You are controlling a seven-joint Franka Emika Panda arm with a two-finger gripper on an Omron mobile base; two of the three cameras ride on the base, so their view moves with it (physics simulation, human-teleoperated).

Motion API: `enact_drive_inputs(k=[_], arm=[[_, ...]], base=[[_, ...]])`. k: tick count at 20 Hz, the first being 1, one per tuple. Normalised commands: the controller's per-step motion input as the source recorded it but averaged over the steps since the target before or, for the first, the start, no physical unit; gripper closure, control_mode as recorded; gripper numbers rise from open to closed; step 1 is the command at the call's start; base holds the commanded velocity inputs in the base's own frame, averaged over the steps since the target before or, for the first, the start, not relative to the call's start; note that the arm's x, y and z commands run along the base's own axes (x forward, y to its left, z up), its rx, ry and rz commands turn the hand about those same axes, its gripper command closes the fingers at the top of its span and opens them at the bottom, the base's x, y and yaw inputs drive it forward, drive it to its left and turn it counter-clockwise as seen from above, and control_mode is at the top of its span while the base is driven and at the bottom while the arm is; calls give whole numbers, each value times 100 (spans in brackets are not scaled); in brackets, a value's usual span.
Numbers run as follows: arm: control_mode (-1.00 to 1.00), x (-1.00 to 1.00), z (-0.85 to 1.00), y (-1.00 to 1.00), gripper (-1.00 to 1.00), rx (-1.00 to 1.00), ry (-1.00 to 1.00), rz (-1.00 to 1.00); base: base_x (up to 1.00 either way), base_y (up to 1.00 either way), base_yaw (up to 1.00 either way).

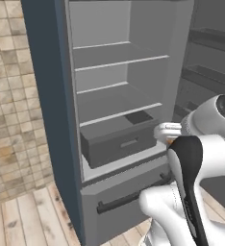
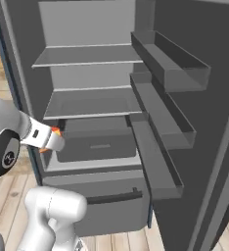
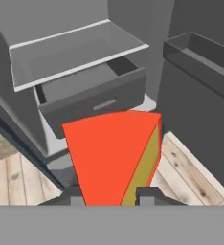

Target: Retrieve the sausage and cheese from the fridge and place them on the cutting board on the counter.

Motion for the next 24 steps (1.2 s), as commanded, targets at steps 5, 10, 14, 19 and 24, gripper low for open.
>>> enact_drive_inputs(k=[5, 10, 14, 19, 24], arm=[[100, 0, 0, 0, 100, 0, 0, 0], [100, 0, 0, 0, 100, 0, 0, 0], [100, 0, 0, 0, 100, 0, 0, 0], [100, 0, 0, 0, 100, 0, 0, 0], [100, 0, 0, 0, 100, 0, 0, 0]], base=[[-97, 41, -2], [-70, 97, -29], [-99, 72, -50], [-78, 50, -70], [-32, 27, -82]])
